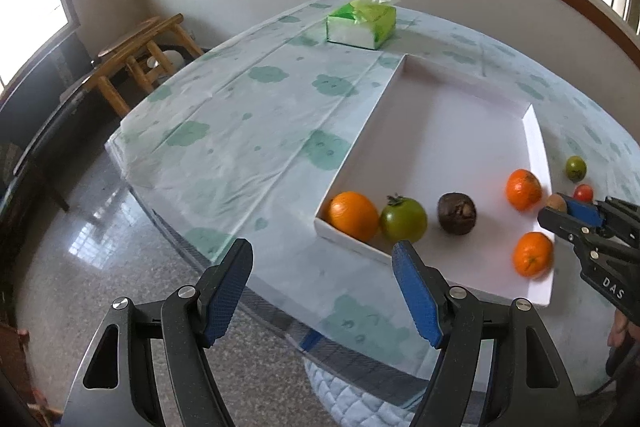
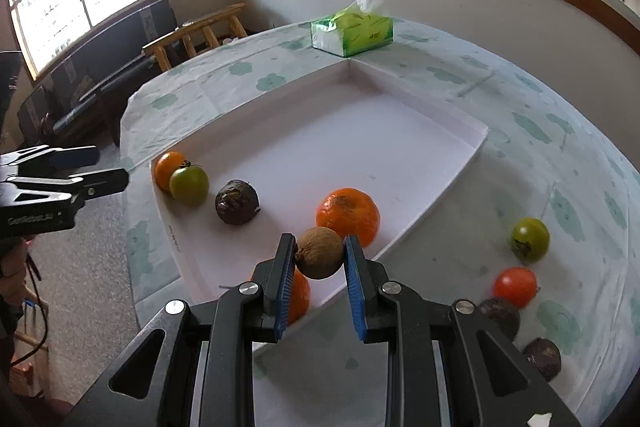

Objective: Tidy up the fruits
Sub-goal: 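Carry the brown kiwi with the right tool into the tray and open, then grasp a second dark shriveled fruit with the right tool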

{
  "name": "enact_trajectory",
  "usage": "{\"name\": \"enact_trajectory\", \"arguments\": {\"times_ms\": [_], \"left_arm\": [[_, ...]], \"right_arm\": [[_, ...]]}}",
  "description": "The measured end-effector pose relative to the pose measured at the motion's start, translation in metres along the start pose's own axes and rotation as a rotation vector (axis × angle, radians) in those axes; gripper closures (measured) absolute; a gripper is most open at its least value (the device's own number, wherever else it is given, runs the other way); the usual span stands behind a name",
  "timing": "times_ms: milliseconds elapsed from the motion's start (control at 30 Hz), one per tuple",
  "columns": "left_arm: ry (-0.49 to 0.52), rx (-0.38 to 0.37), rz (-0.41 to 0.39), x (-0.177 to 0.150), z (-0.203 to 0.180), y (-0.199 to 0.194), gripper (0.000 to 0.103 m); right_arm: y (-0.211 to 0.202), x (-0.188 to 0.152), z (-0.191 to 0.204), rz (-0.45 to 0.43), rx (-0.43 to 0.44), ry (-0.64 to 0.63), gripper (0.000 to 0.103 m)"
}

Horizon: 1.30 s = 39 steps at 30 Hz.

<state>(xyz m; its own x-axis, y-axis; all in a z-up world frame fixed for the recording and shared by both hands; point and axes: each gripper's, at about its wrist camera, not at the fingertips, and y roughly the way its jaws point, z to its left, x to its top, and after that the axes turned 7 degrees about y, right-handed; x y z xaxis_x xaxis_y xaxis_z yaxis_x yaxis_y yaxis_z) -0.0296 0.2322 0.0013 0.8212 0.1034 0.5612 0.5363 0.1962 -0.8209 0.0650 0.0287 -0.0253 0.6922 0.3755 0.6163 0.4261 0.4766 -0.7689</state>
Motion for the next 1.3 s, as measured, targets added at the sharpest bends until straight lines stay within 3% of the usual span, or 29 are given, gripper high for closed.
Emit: {"name": "enact_trajectory", "arguments": {"times_ms": [300, 867, 1033, 1300], "left_arm": [[0.006, -0.017, 0.013, -0.004, -0.001, 0.002, 0.030], [0.020, -0.048, 0.005, -0.001, -0.011, -0.002, 0.030], [0.064, -0.084, -0.011, 0.007, -0.034, -0.005, 0.030], [0.159, -0.177, -0.021, 0.018, -0.095, -0.007, 0.030]], "right_arm": [[0.014, 0.004, 0.007, 0.011, -0.024, -0.021, 0.080], [0.002, -0.002, 0.007, -0.011, -0.002, -0.001, 0.079], [-0.027, -0.013, -0.021, -0.054, -0.034, 0.066, 0.074], [-0.056, -0.057, -0.103, -0.025, -0.200, 0.218, 0.072]]}}
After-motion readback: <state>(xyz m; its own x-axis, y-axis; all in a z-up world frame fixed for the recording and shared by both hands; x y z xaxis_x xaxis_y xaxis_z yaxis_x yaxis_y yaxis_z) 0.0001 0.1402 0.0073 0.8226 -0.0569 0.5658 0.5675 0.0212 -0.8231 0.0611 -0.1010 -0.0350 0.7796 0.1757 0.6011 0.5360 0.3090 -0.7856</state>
